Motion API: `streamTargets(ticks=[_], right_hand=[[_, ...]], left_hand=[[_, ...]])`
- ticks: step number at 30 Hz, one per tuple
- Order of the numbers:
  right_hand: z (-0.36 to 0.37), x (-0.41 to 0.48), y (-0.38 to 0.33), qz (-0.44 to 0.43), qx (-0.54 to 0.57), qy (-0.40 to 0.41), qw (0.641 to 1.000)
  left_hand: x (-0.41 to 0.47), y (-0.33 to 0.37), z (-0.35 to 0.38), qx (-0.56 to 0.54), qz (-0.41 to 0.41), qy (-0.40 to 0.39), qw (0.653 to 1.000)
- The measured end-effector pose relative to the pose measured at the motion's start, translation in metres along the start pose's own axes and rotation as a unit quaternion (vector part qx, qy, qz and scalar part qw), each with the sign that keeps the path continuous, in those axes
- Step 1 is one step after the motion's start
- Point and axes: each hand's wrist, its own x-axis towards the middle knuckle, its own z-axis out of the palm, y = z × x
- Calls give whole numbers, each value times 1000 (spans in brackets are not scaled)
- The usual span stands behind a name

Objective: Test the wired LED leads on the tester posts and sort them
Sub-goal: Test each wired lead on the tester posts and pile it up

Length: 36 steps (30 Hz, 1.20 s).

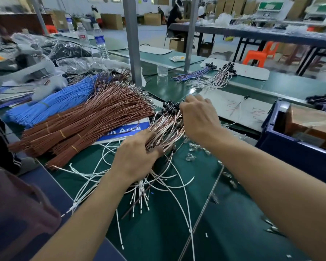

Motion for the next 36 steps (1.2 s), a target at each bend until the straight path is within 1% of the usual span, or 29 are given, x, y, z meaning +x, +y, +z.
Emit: streamTargets(ticks=[2, 4, 5, 6, 8, 11, 13, 15, 17, 18, 19, 20, 21, 22, 23, 24, 25, 26, 27, 28, 29, 30, 31, 34, 36], right_hand=[[-20, 0, 0, -1, 20, 5, 1000], [-42, -2, 3, 6, 34, 24, 999], [-53, -2, 5, 8, 31, 39, 999], [-63, -4, 8, 8, 27, 51, 998], [-83, -8, 17, 25, 30, 68, 997], [-108, -23, 34, 97, 65, 65, 991], [-118, -37, 44, 125, 88, 32, 988], [-121, -56, 49, 140, 131, 5, 981], [-119, -75, 51, 167, 182, -4, 969], [-116, -85, 51, 178, 206, -2, 962], [-114, -93, 50, 188, 233, 0, 954], [-111, -101, 50, 200, 262, 4, 944], [-110, -109, 49, 215, 294, 8, 931], [-108, -117, 50, 231, 324, 10, 917], [-107, -126, 51, 246, 352, 8, 903], [-106, -135, 53, 259, 374, 0, 891], [-105, -144, 55, 268, 391, -10, 880], [-104, -154, 57, 277, 404, -19, 871], [-103, -165, 60, 288, 413, -23, 864], [-103, -176, 65, 297, 419, -23, 858], [-104, -188, 71, 307, 423, -21, 852], [-106, -200, 78, 316, 426, -20, 847], [-110, -213, 86, 326, 430, -21, 841], [-120, -250, 115, 371, 443, -2, 816], [-126, -274, 136, 404, 447, 8, 798]], left_hand=[[-4, 3, -2, 40, 55, 74, 995], [-8, 7, -3, 93, 110, 176, 974], [-9, 10, -3, 113, 133, 210, 962], [-11, 12, -3, 130, 145, 225, 955], [-12, 14, -5, 134, 144, 216, 956], [-13, 19, -15, 73, 85, 210, 971], [-15, 32, -24, 64, 59, 240, 967], [-23, 56, -28, 69, 75, 286, 953], [-34, 90, -29, 32, 144, 319, 936], [-40, 107, -27, 19, 189, 317, 929], [-46, 123, -23, 10, 217, 284, 934], [-50, 138, -19, -8, 210, 217, 953], [-50, 151, -14, -57, 164, 110, 979], [-49, 163, -8, -154, 89, -14, 984], [-47, 174, -4, -299, 17, -113, 947], [-45, 183, 0, -442, -52, -178, 878], [-42, 187, 4, -548, -98, -203, 806], [-38, 188, 8, -612, -129, -199, 755], [-34, 188, 12, -652, -153, -189, 718], [-31, 187, 15, -677, -169, -183, 693], [-29, 185, 17, -696, -178, -182, 671], [-28, 184, 18, -708, -181, -185, 657], [-27, 183, 20, -713, -183, -187, 650], [-23, 182, 26, -715, -189, -184, 648], [-21, 183, 28, -724, -195, -177, 638]])
